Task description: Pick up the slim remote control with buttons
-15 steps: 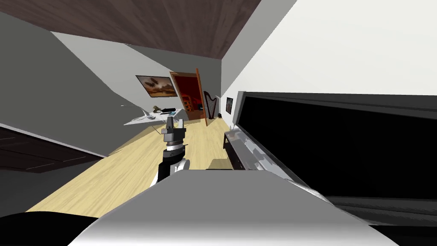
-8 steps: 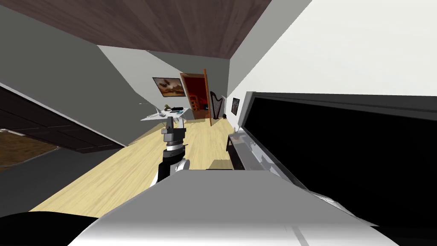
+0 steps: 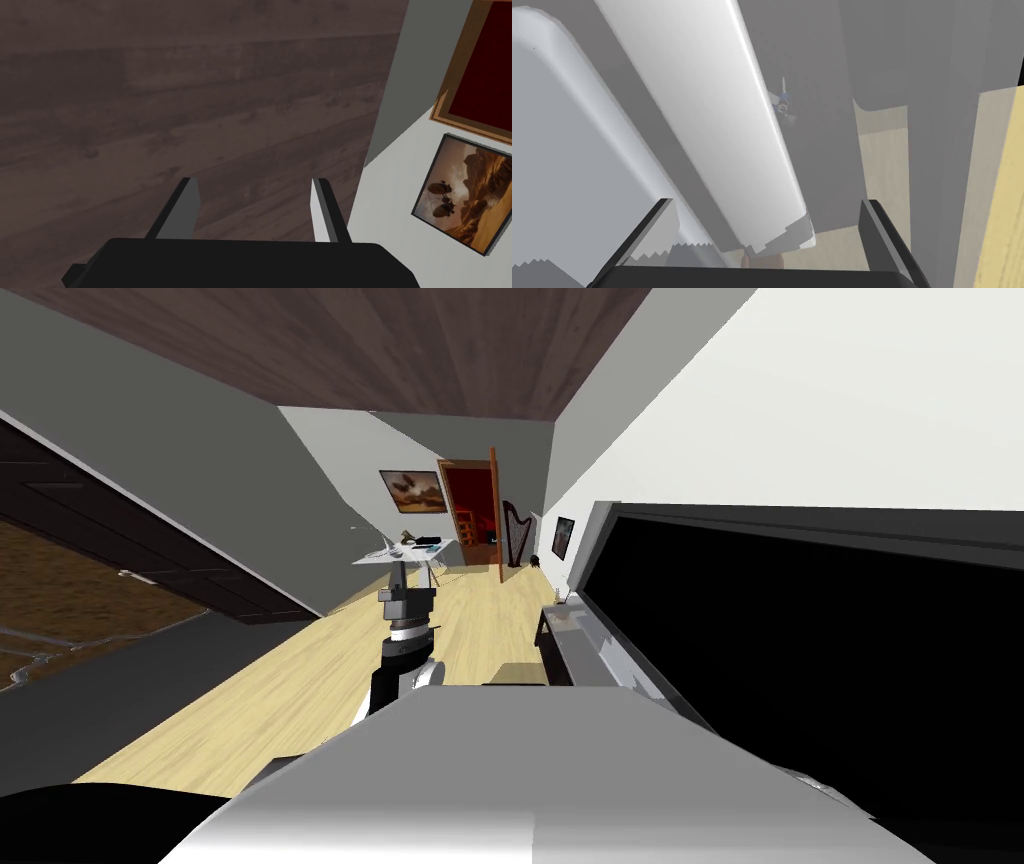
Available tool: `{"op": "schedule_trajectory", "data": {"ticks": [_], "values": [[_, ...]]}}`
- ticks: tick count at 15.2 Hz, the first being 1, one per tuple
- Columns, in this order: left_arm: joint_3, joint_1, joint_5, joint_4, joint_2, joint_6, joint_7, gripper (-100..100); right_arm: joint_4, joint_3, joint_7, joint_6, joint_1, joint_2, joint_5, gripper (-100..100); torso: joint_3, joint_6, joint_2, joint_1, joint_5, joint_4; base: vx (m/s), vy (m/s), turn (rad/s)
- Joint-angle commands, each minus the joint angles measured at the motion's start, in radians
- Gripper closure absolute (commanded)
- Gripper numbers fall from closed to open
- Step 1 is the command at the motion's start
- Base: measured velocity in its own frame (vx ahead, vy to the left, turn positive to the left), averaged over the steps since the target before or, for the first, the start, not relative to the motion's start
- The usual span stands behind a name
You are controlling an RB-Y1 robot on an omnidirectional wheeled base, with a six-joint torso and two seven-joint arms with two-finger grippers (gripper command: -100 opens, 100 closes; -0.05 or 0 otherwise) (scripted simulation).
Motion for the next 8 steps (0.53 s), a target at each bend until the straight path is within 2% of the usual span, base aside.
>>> {"op": "schedule_trajectory", "data": {"ticks": [1,2,3,5,6,8], "values": [[0.0,0.0,0.0,0.0,0.0,0.0,0.0,0,0.014,0.028,0.0,0.005,0.0,0.003,0.005,-100,0.0,0.0,0.0,0.0,0.0,0.0,0.048,-0.023,0.129],[0.0,0.0,0.0,0.0,0.0,0.0,0.0,0,0.028,0.058,0.0,0.008,-0.001,0.007,0.009,-100,0.0,0.0,0.0,0.0,0.0,0.0,0.049,-0.023,0.131],[0.0,0.0,0.0,0.0,0.0,0.0,0.0,0,0.028,0.058,0.0,0.008,-0.001,0.007,0.009,-100,0.0,0.0,0.0,0.0,0.0,0.0,0.047,-0.022,0.102],[0.0,0.0,0.0,0.0,0.0,0.0,0.0,0,0.049,0.109,-0.001,0.013,-0.001,0.019,0.015,-100,0.0,0.0,0.001,0.001,0.0,0.0,0.049,-0.022,0.14],[0.0,0.0,0.0,0.0,0.0,0.0,0.0,0,0.049,0.109,-0.001,0.013,-0.001,0.019,0.015,-100,0.0,0.0,0.001,0.001,0.0,0.0,0.047,-0.026,0.111],[0.0,0.0,0.0,0.0,0.0,0.0,0.0,0,0.062,0.145,-0.002,0.015,-0.001,0.032,0.019,-100,0.001,0.0,0.001,0.001,0.0,0.0,0.04,-0.023,0.089]]}}
